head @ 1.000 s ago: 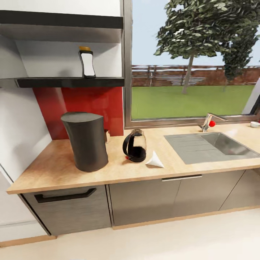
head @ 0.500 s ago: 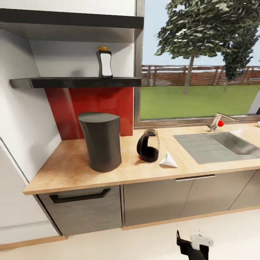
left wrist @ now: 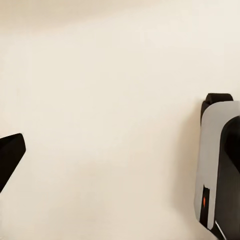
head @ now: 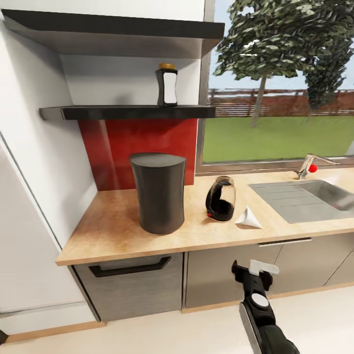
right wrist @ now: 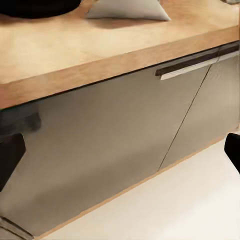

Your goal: Set up a coffee station on the kitchen countertop: keep the coffee maker on the countertop, move the bottle of coffee from the kitchen shelf to the counter next to the coffee maker, place a paper coffee filter on top of the coffee maker, put the saucer next to the coffee maker with the coffee cup on the saucer, and place the electric kettle next to the coffee maker.

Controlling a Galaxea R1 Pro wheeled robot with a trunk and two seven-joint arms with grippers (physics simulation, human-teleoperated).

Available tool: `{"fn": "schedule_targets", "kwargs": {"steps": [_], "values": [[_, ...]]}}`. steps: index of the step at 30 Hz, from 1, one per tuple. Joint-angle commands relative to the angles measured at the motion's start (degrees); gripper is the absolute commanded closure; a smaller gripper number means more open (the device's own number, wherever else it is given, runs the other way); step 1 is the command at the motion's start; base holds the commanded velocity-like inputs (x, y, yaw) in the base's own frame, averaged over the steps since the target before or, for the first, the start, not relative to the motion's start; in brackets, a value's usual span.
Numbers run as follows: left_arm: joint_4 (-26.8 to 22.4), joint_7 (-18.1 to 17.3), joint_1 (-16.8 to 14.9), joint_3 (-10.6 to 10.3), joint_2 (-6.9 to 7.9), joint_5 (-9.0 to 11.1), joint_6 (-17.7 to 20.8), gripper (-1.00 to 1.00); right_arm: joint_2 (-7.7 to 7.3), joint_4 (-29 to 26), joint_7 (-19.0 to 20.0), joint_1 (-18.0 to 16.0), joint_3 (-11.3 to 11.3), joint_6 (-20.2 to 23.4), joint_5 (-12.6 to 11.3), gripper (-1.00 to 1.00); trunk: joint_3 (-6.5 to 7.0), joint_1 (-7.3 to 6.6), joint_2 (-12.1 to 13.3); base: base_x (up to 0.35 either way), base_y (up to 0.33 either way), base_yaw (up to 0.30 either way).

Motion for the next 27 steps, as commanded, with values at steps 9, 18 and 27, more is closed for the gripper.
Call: {"fn": "schedule_targets", "kwargs": {"steps": [9,18,27], "values": [[0.1,0.1,0.0,-0.2,-0.16,0.0,-0.2,-1.0,2.66,9.6,-17.8,-18.2,0.0,2.6,-0.1,-1.0,-0.14,0.03,-0.1,0.0,0.229,0.0],[0.6,0.2,0.0,-0.4,-0.29,0.0,0.2,-1.0,3.36,17.3,-34.2,-26.3,0.1,2.7,-8.9,-1.0,-0.14,0.03,-0.1,0.0,0.008,0.0],[1.8,0.2,0.0,-0.2,-0.16,0.1,0.2,-1.0,3.37,17.9,-35.2,-26.4,0.4,2.6,-10.5,-1.0,-0.14,0.03,-0.1,0.072,0.057,0.0]]}}
